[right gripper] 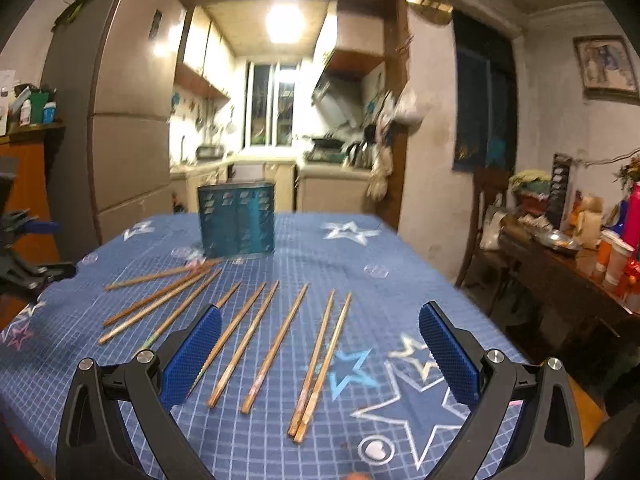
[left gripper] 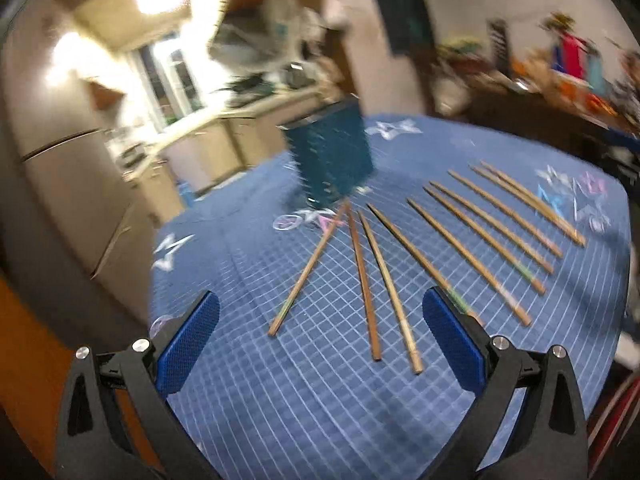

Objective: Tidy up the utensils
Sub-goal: 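Lower the left tool over one wooden chopstick and close on it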

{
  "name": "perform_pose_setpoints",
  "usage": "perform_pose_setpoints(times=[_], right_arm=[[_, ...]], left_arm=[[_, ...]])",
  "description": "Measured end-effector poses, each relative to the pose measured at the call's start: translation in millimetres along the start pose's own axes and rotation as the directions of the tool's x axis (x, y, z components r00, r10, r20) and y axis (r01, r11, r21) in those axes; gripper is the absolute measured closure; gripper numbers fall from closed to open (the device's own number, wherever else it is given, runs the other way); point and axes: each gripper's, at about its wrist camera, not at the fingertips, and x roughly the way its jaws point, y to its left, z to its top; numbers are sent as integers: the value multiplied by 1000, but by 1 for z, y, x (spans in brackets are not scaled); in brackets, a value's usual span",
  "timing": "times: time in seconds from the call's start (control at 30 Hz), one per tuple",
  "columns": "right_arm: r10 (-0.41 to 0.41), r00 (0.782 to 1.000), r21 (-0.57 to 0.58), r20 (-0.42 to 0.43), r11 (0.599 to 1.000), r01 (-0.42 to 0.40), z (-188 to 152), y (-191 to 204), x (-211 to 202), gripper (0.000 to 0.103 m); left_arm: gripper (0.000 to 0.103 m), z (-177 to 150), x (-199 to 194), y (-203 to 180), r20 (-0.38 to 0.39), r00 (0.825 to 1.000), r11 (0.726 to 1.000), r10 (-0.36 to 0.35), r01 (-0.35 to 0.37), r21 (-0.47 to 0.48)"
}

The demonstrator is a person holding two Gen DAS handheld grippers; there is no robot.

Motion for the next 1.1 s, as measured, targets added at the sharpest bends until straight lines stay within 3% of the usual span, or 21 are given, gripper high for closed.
perform_pose_setpoints(times=[0.1,0.23,0.3,0.43,0.5,0.6,0.67,0.93,1.07,1.1], right_arm=[[79,994,47,-69,996,-76,-2,-4,7,4],[128,987,79,-98,990,-120,-3,-5,12,4],[146,983,81,-109,987,-137,-4,-2,15,4],[202,971,66,-132,979,-195,-7,10,20,4],[224,963,58,-149,974,-218,-10,17,21,16],[237,952,41,-192,971,-233,-15,30,26,30],[233,949,21,-214,972,-234,-17,39,30,31],[231,940,-2,-252,971,-239,-19,60,40,31],[222,939,6,-264,974,-228,-18,61,46,31],[222,938,10,-267,974,-227,-18,63,47,36]], left_arm=[[9,-1,33,14,-66,985,987,-158,160,29],[25,-5,67,23,-136,958,962,-251,262,70],[35,-7,82,26,-184,934,943,-307,324,72],[46,-12,105,42,-237,913,930,-333,360,79],[49,-13,115,53,-250,902,923,-353,379,62],[62,-15,125,67,-269,879,908,-394,418,38],[71,-17,132,71,-277,869,899,-409,435,37],[71,-31,140,92,-298,839,876,-455,482,19],[71,-34,141,92,-295,835,869,-464,494,32],[71,-35,141,93,-290,835,868,-467,496,31]])
